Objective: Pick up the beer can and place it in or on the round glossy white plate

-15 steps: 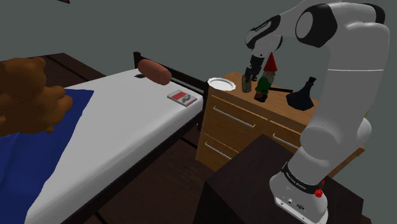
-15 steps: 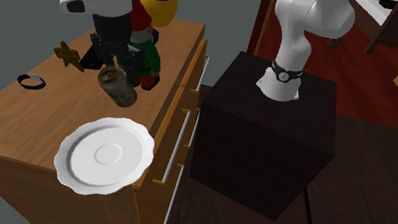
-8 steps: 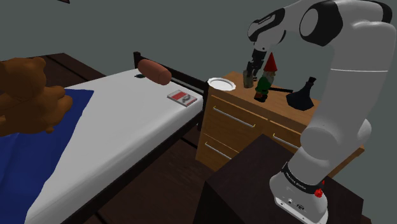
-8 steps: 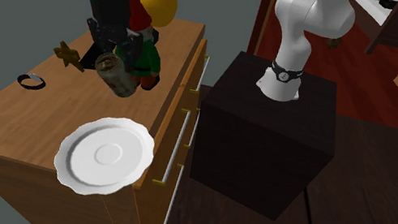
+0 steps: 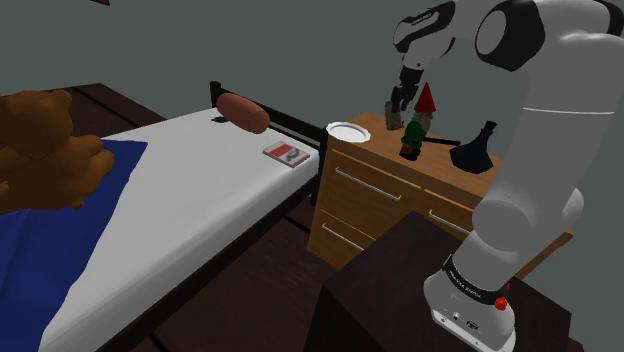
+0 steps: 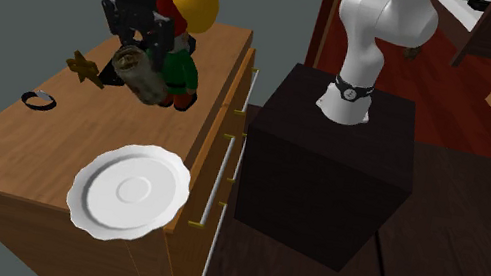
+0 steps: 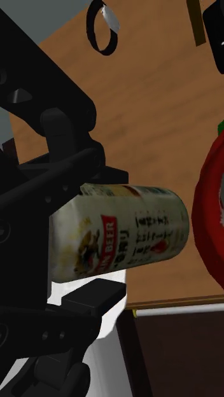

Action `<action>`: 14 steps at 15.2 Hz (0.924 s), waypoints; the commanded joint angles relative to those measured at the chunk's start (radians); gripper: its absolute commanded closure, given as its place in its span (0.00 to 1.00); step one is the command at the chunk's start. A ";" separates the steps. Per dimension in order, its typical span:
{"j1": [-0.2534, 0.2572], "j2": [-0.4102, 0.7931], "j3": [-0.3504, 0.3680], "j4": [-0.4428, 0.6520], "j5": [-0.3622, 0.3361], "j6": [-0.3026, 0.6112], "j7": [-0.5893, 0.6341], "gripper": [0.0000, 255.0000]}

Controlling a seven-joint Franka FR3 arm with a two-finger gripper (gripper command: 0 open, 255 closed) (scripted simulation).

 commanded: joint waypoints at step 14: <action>0.054 0.319 0.087 0.571 0.069 -0.253 0.211 1.00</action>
